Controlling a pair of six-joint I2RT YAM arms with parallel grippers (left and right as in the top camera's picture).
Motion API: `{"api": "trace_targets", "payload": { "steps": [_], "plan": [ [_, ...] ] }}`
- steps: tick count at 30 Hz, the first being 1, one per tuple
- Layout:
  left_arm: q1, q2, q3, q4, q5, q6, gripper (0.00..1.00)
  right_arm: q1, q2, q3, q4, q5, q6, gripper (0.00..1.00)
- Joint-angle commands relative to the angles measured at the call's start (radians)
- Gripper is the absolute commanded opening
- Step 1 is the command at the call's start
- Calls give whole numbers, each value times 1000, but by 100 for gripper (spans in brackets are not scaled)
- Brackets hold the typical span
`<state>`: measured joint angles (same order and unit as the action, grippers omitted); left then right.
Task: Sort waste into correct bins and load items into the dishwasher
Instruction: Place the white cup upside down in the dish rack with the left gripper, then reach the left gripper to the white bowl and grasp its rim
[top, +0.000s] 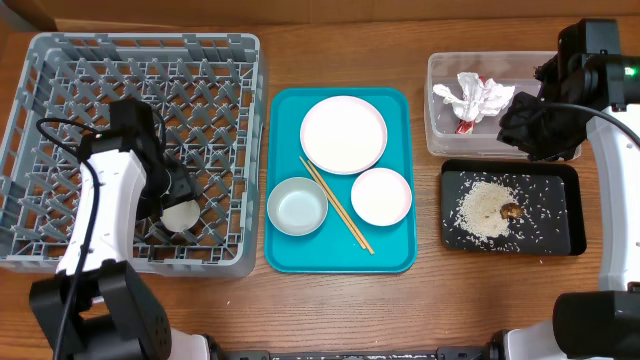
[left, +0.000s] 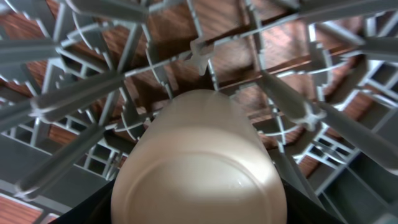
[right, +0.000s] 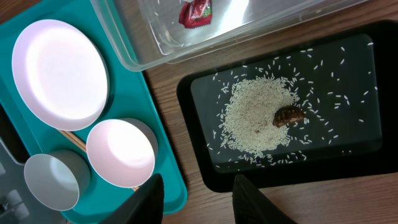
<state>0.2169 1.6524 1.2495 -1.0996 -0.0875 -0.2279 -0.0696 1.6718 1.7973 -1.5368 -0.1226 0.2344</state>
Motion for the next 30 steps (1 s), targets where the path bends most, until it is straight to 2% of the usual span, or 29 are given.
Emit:
{"api": "trace_targets", "payload": {
  "steps": [1, 2, 3, 6, 14, 18, 21, 23, 27, 28, 30],
  "plan": [
    [8, 31, -5, 8, -72, 22, 50, 2, -24, 24, 3, 14, -7, 38],
    [7, 34, -5, 11, -73, 22, 67, 2, -24, 24, 3, 14, -7, 38],
    [7, 33, -4, 11, -73, 22, 77, 2, -24, 24, 2, 14, -8, 38],
    [7, 27, 3, 8, -67, 22, 89, 2, -24, 24, 1, 14, -8, 38],
    [2, -89, 79, -22, 41, 28, 97, 1, -24, 24, -18, 81, -5, 40],
    [-41, -203, 114, 3, 186, 94, 100, -16, -27, 24, -47, 173, 57, 42],
    [-126, -288, 115, 61, 319, 156, 100, -49, -42, 24, -59, 174, 60, 44],
    [-190, -323, 115, 81, 346, 161, 100, -82, -58, 24, -66, 174, 63, 52],
    [-346, -334, 114, 109, 443, 159, 100, -176, -87, 24, -71, 113, 77, 78],
    [-389, -327, 114, 126, 484, 161, 100, -201, -89, 24, -73, 75, 69, 82],
    [-465, -309, 114, 164, 530, 161, 100, -237, -89, 23, -80, 15, 46, 83]
  ]
}}
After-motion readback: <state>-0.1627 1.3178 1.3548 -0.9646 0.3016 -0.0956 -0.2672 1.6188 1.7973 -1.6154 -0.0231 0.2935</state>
